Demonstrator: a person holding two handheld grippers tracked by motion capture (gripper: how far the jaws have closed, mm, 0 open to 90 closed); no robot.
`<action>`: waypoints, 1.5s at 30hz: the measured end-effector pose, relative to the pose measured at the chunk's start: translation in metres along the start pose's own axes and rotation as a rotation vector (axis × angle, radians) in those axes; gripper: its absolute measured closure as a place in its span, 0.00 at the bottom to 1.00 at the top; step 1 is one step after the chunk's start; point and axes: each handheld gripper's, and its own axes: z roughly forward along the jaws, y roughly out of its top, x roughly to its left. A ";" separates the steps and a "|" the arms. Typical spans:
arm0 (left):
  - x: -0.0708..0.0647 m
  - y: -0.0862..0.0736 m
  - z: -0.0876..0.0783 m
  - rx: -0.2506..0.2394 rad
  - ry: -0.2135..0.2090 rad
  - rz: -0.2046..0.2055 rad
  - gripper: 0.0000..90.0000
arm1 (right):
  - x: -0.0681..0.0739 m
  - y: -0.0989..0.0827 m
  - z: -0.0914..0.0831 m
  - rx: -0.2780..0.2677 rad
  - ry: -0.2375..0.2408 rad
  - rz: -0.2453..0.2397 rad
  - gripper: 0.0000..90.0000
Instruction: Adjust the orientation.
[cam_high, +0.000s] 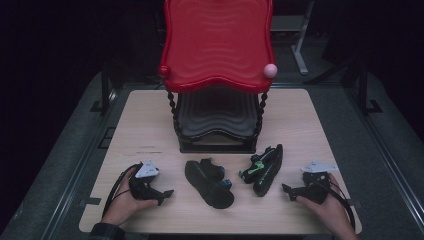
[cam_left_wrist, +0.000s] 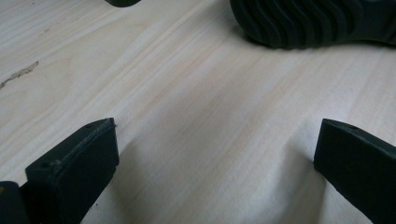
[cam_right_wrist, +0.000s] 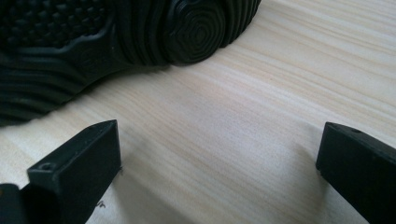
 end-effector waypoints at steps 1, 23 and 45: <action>0.000 0.001 0.000 0.008 0.000 -0.001 0.00 | 0.000 -0.001 -0.001 0.002 0.002 -0.003 0.00; -0.006 0.035 -0.034 -0.045 -0.163 -0.038 1.00 | 0.000 -0.001 -0.001 0.001 0.009 -0.011 0.00; -0.007 0.118 0.005 -0.103 -0.249 0.021 1.00 | 0.001 0.000 0.000 0.000 0.012 -0.013 0.00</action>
